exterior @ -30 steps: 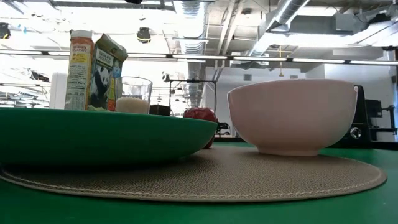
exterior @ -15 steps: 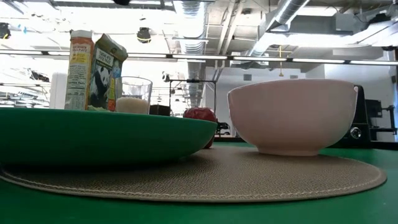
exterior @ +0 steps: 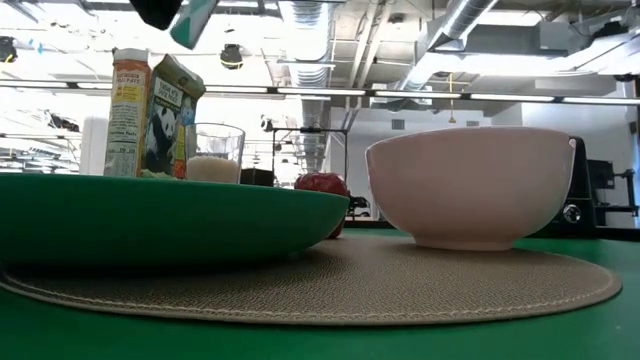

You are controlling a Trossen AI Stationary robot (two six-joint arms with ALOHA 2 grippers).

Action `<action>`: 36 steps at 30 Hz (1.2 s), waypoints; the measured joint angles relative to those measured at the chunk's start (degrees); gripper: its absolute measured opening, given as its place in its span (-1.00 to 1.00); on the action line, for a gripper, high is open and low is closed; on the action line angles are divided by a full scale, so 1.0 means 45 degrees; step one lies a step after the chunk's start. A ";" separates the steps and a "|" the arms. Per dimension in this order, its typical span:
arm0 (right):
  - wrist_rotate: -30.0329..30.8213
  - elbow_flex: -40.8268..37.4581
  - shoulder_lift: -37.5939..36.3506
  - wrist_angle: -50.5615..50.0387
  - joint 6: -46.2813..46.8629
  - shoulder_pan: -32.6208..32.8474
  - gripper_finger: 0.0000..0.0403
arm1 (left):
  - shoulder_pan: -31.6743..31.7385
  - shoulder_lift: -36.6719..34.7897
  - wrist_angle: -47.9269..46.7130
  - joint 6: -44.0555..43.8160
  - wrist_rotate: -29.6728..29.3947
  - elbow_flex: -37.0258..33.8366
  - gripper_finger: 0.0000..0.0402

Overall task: Arrange a breakfast setting
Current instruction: Put the white green spoon to the right of the white bowl on the table

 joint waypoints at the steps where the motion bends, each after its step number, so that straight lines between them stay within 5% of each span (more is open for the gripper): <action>1: -0.0069 0.0000 -0.0076 -0.0026 0.0000 0.0017 0.09 | 0.0001 -0.0004 -0.0013 -0.0136 -0.0216 -0.0001 -0.90; 7: 0.0058 0.0000 -0.0393 -0.0775 0.0589 0.0223 0.13 | -0.0027 -0.0024 -0.0266 -0.0350 -0.2104 -0.0005 -0.90; 12: 0.2167 -0.0356 0.0196 -0.0603 0.0962 0.0296 0.13 | -0.0053 0.0043 -0.0091 -0.0195 -0.3441 -0.0005 -0.90; 16: 0.3384 -0.0634 0.1176 0.1077 0.0803 -0.0021 0.11 | -0.0053 0.0120 0.0603 0.0337 -0.3589 -0.0005 -0.90; 23: 0.3430 -0.0631 0.3236 0.6034 -0.1062 -0.0844 0.11 | -0.0058 0.0136 0.1287 0.1196 -0.3831 -0.0005 -0.90; 36: 0.4423 -0.0549 0.3448 0.7514 -0.1392 -0.1497 0.11 | -0.0058 0.0146 0.0730 0.1230 -0.3724 -0.0005 -0.90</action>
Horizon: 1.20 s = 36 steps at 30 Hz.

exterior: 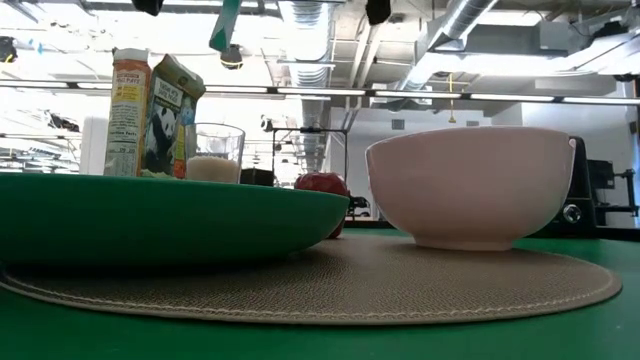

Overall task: Arrange a breakfast setting
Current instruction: Put the white green spoon to the right of the white bowl on the table

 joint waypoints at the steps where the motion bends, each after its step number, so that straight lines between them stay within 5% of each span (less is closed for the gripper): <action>1: 0.0051 -0.0001 -0.0142 -0.0347 -0.0048 -0.0023 0.11 | 0.0008 0.0000 -0.0049 -0.0008 -0.0034 0.0001 -0.90; 12: -0.0112 -0.0015 -0.0353 -0.0159 -0.0079 -0.0197 0.03 | 0.0039 0.0000 -0.0083 -0.0087 -0.0151 0.0000 -0.90; 31: -0.0797 -0.0019 0.0146 0.0855 -0.0734 -0.0485 -0.81 | 0.0092 0.0000 -0.0053 -0.0238 -0.0195 0.0000 -0.81; 36: -0.1084 -0.0019 0.0146 0.0746 -0.1009 -0.0485 -0.83 | 0.0094 0.0000 -0.0050 -0.0183 0.0019 0.0000 -0.75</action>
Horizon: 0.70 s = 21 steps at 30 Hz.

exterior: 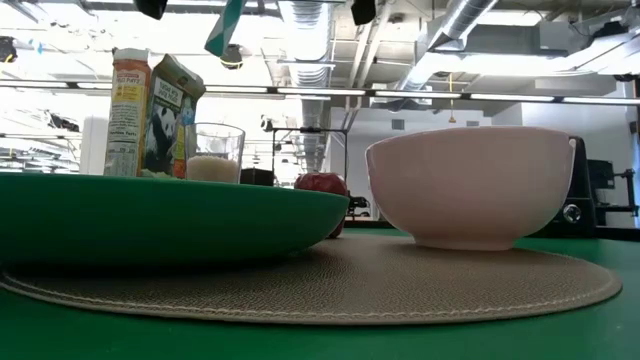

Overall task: Arrange a breakfast setting
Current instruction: Put the white green spoon to the right of the white bowl on the table

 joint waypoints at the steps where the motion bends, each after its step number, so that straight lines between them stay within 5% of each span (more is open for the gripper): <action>1: -0.0005 0.0000 0.0000 -0.0006 -0.0035 0.0000 -0.83 | 0.0000 0.0000 0.0001 0.0013 0.0093 0.0000 -0.74; 12: -0.1023 -0.0005 -0.0776 -0.2365 -0.0605 0.0286 -0.83 | -0.0755 -0.0776 -0.0273 -0.0037 0.1182 0.0000 -0.21; 17: -0.2990 -0.0005 -0.1396 -0.3131 -0.1112 0.0469 -0.83 | -0.1337 -0.1634 -0.1123 -0.0830 0.1405 0.0005 0.04; 21: -0.5458 -0.0005 -0.1749 -0.2931 -0.1844 0.0491 -0.83 | -0.1440 -0.1899 -0.1577 -0.1254 0.3090 0.0005 0.16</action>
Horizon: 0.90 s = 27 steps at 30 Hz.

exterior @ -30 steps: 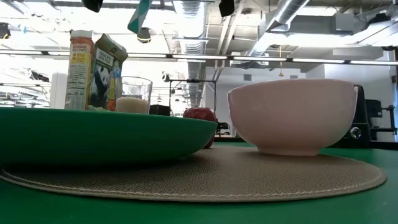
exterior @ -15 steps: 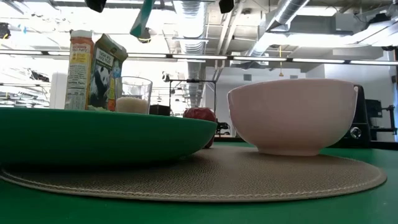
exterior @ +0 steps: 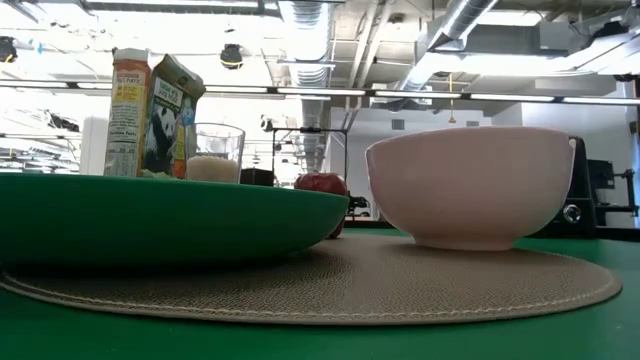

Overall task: Arrange a breakfast setting
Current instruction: Put the white green spoon to the right of the white bowl on the table

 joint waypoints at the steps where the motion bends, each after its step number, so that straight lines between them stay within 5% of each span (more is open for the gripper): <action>1: -0.0745 0.0000 -0.0038 0.0015 -0.0149 -0.0052 -0.83 | 0.0026 0.0000 0.0018 0.0043 0.0501 0.0000 0.17; 6: -0.4074 0.0000 -0.0031 0.0749 -0.0569 -0.0486 -0.83 | 0.0558 0.0005 0.0470 0.0189 0.2362 0.0000 0.18; 10: -0.5499 0.0000 0.0066 0.1165 -0.0635 -0.0847 -0.83 | 0.1176 0.0010 0.1450 0.0635 0.3895 0.0000 0.18; 22: -0.7077 0.0000 0.0068 0.1612 -0.1802 -0.1467 -0.83 | 0.2933 0.1110 0.4587 0.0684 0.8626 0.0000 0.18; 27: -0.7145 0.0000 0.0083 0.1130 -0.1807 -0.1517 -0.83 | 0.3024 0.1404 0.4800 0.0675 0.8822 -0.0018 0.16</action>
